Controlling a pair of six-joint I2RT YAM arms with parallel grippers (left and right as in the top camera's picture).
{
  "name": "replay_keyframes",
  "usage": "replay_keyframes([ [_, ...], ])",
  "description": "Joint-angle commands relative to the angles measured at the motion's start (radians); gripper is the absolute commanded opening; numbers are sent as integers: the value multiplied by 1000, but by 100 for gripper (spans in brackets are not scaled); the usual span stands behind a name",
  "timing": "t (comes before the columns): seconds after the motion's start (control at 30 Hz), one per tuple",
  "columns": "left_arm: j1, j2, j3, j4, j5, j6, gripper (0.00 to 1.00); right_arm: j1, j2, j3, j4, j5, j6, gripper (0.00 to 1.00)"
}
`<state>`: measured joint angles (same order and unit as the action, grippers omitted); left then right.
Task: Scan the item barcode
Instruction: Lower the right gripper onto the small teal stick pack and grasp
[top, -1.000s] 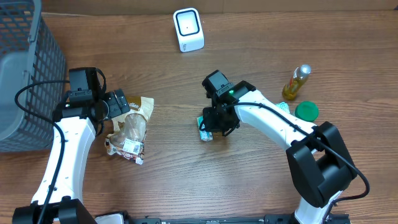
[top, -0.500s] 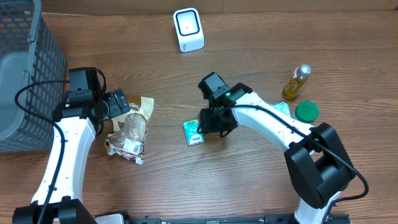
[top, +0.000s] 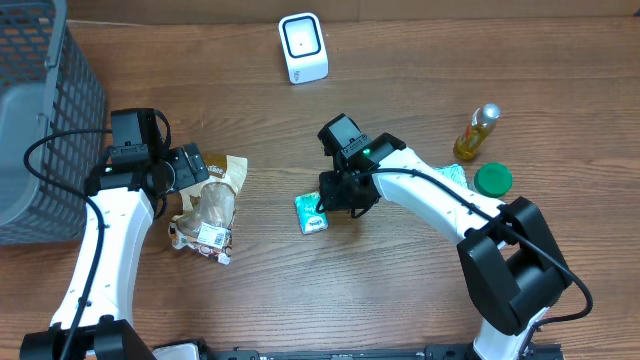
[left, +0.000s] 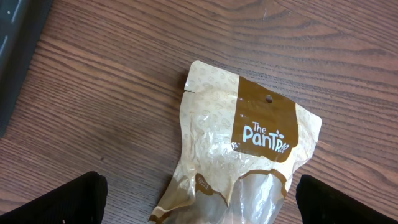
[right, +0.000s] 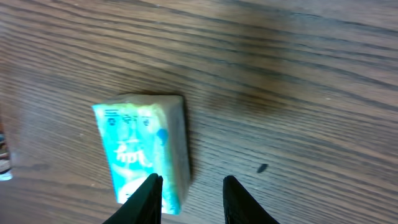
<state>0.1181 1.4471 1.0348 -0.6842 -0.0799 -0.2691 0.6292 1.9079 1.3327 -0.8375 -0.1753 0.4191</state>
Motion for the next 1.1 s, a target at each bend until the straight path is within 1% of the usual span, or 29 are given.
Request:
replay_keyframes([
  [0.0, 0, 4, 20, 1, -6, 8, 100, 5, -15, -4, 12, -45, 3, 30],
  [0.43, 0, 4, 20, 1, -6, 8, 100, 6, -9, -4, 22, -55, 0, 31],
  [0.53, 0, 4, 20, 1, -6, 8, 100, 6, 6, -4, 26, -55, 0, 34],
  [0.8, 0, 4, 20, 1, -5, 8, 99, 6, 35, -4, 51, -55, 0, 30],
  [1.07, 0, 4, 20, 1, -5, 8, 100, 6, 35, -5, 40, -55, 0, 31],
])
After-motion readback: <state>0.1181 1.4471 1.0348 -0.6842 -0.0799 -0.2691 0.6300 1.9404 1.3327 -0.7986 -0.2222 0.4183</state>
